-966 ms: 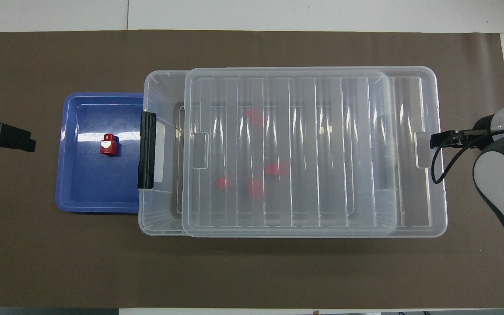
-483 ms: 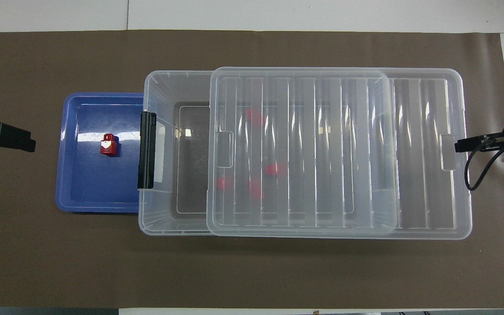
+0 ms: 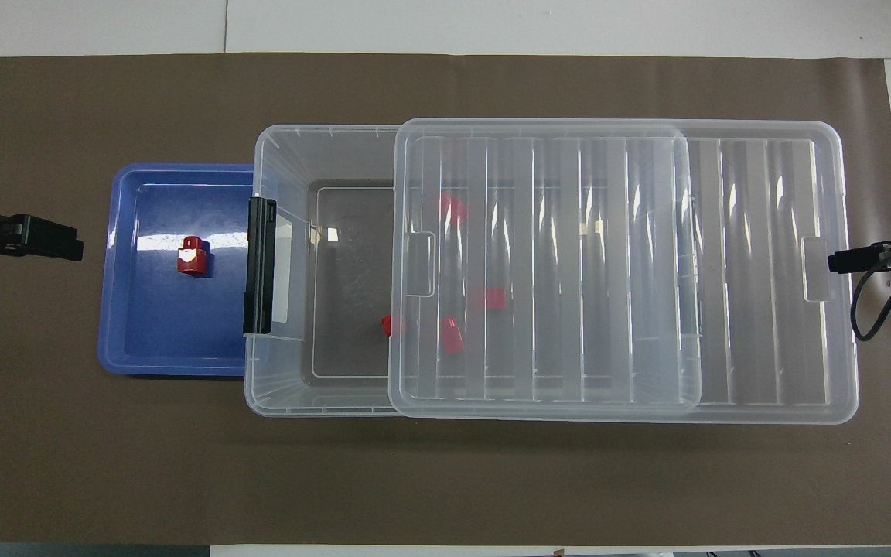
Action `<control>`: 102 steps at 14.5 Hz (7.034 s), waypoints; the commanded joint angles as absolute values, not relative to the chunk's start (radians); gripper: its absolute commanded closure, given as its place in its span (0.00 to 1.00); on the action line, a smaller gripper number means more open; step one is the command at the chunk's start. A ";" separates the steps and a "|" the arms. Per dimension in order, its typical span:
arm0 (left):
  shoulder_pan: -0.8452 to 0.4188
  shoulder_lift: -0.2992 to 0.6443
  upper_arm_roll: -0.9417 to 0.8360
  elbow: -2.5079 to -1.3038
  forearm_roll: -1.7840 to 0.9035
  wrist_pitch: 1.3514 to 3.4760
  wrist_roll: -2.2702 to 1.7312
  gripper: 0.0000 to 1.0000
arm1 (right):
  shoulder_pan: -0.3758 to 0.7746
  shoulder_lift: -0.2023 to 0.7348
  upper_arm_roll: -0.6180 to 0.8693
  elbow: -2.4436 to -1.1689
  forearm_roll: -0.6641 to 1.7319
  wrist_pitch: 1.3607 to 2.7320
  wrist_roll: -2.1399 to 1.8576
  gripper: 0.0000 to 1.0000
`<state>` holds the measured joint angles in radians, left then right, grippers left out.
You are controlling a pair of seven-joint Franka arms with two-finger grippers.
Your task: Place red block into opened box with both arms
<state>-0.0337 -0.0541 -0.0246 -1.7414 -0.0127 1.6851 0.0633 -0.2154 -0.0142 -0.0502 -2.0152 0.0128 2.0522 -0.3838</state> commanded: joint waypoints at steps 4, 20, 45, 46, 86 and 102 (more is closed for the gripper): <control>-0.060 -0.051 -0.025 -2.023 0.005 2.043 0.068 0.00 | -0.268 -0.020 -0.044 -2.022 0.003 2.074 -0.453 0.00; -0.080 0.166 -0.023 -2.220 0.005 2.488 0.011 0.45 | -0.319 -0.020 -0.044 -2.028 0.002 2.102 -0.529 0.00; -0.136 -0.100 -0.147 -1.894 0.005 1.870 -0.099 1.00 | -0.061 -0.043 0.005 -1.646 0.018 1.557 -0.037 0.00; -0.158 -0.100 -0.164 -1.898 0.005 1.878 -0.144 1.00 | -0.058 -0.044 0.005 -1.646 0.018 1.551 -0.034 0.00; -0.278 -0.044 -0.155 -1.933 0.107 1.959 -0.404 0.00 | -0.219 -0.097 0.002 -1.793 0.008 1.707 -0.384 1.00; 0.034 -0.041 -0.150 -1.685 -0.041 1.688 -0.002 0.00 | -0.328 -0.008 0.003 -1.993 0.005 2.009 -0.430 1.00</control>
<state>0.0103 -0.0431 -0.1430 -1.7447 0.0018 1.7640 -0.0286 -0.3383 0.0130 -0.0030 -1.9568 0.0092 1.9856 -0.4668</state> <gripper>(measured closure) 0.000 0.991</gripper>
